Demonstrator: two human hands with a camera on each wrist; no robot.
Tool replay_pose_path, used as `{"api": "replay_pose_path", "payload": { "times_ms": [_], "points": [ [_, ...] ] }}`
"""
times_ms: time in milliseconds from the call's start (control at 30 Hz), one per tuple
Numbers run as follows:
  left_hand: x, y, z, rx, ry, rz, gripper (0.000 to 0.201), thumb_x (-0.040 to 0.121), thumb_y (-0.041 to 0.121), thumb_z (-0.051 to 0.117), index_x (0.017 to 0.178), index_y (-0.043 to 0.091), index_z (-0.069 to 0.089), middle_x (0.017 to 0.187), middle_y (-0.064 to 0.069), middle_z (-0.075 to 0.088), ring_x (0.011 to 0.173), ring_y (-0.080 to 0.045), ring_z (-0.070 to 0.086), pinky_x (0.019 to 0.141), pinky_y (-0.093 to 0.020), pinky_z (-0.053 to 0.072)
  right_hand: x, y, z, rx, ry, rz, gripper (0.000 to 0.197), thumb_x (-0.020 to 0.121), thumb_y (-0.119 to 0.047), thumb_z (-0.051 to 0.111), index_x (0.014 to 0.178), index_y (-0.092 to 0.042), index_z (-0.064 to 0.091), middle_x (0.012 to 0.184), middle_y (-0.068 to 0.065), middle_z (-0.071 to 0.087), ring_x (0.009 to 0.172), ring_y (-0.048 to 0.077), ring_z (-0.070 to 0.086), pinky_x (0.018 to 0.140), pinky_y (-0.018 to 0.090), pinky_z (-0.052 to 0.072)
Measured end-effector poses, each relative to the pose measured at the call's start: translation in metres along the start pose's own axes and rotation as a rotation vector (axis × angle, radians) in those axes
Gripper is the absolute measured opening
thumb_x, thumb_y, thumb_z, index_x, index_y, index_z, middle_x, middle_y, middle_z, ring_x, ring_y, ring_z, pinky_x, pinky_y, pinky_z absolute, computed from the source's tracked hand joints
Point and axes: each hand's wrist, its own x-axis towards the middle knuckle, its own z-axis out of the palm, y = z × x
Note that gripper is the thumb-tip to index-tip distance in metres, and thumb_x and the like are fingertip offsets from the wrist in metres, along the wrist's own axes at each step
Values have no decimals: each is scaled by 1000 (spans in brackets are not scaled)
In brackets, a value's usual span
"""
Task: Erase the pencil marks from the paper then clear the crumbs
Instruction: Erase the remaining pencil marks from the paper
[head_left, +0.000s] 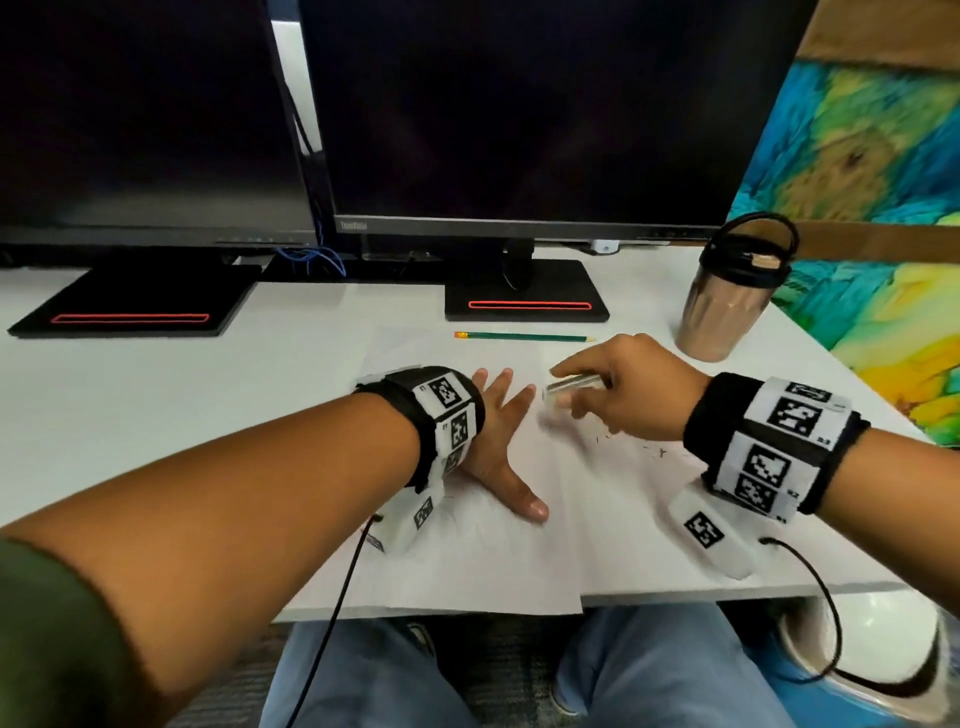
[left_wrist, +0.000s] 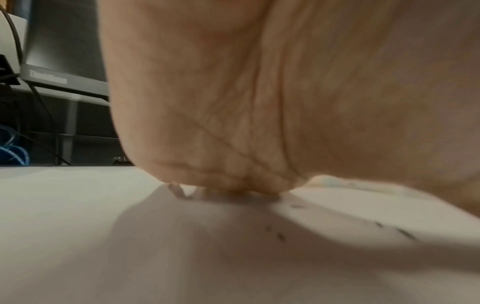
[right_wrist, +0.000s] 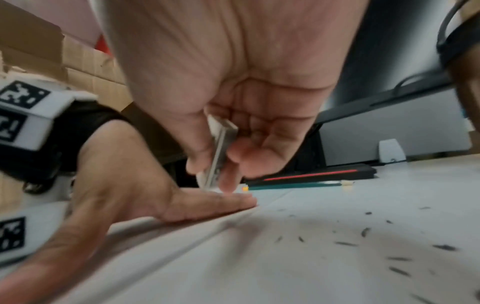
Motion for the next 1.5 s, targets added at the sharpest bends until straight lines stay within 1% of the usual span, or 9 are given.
{"api": "replay_pose_path", "payload": {
  "times_ms": [233, 400, 633, 867, 967, 1067, 1167, 1300, 1500],
  "points": [
    [-61, -54, 3, 79, -125, -116, 142, 67, 75, 71, 153, 20, -28, 159, -7, -34, 148, -33, -25, 119, -51, -7, -18, -55, 44, 300, 49, -68, 12, 98, -24, 55, 104, -18, 63, 108, 2, 69, 99, 19, 65, 89, 33, 50],
    [-72, -76, 34, 4, -229, -133, 139, 71, 77, 66, 148, 21, -35, 155, -2, -40, 146, -28, -31, 122, -52, -5, -30, -83, 100, 288, -337, -202, 24, 102, -28, 43, 117, -15, 58, 160, -4, 22, 148, 6, 9, 122, 31, 8],
    [-67, -82, 43, 22, -178, -75, 143, 67, 83, 63, 148, 17, -34, 156, -4, -40, 147, -28, -29, 122, -53, -4, -16, -44, 73, 136, -94, 244, 38, 102, -30, 35, 120, -1, 53, 150, 14, 32, 146, 24, 15, 118, 38, 4],
    [-58, -77, 45, 51, -129, -40, 138, 73, 76, 65, 149, 16, -32, 157, -6, -38, 148, -28, -25, 122, -54, 3, -37, -106, 110, 327, -358, -150, 25, 105, -28, 30, 122, -19, 47, 161, -3, 15, 147, 1, -2, 120, 24, -6],
    [-62, -84, 43, 27, -148, -20, 144, 66, 81, 66, 148, 17, -35, 155, -2, -41, 147, -25, -30, 122, -54, -2, -23, -69, 98, 261, -278, 44, 46, 106, -23, 32, 150, -11, 27, 159, -5, 15, 142, -1, -6, 112, 17, -13],
    [-63, -86, 44, 12, -151, -13, 145, 66, 80, 67, 147, 18, -35, 155, -1, -41, 146, -25, -31, 122, -54, -4, -11, -35, 78, 244, -50, 312, 42, 105, -20, 33, 143, -4, 34, 139, -3, 38, 138, 10, 24, 122, 38, -4],
    [-61, -83, 42, 23, -162, -12, 145, 66, 78, 69, 147, 18, -36, 155, -2, -41, 146, -26, -31, 121, -50, -7, -19, -59, 82, 460, -129, 182, 30, 104, -15, 35, 131, -9, 46, 134, -8, 46, 131, 2, 36, 122, 36, 7],
    [-60, -79, 40, 74, -154, -24, 144, 67, 78, 67, 148, 15, -35, 156, -6, -40, 147, -28, -29, 120, -47, -5, -33, -91, 109, 259, -475, -146, 33, 105, -26, 32, 129, -9, 47, 159, -8, 12, 146, 1, -5, 117, 22, -8],
    [-63, -81, 42, 25, -172, -20, 146, 65, 78, 70, 146, 20, -37, 154, -1, -43, 145, -24, -32, 119, -49, -8, -2, -19, 61, 233, -207, 253, 51, 104, -31, 35, 149, -9, 29, 136, -4, 34, 151, 18, 3, 119, 28, 2]
  ]
}}
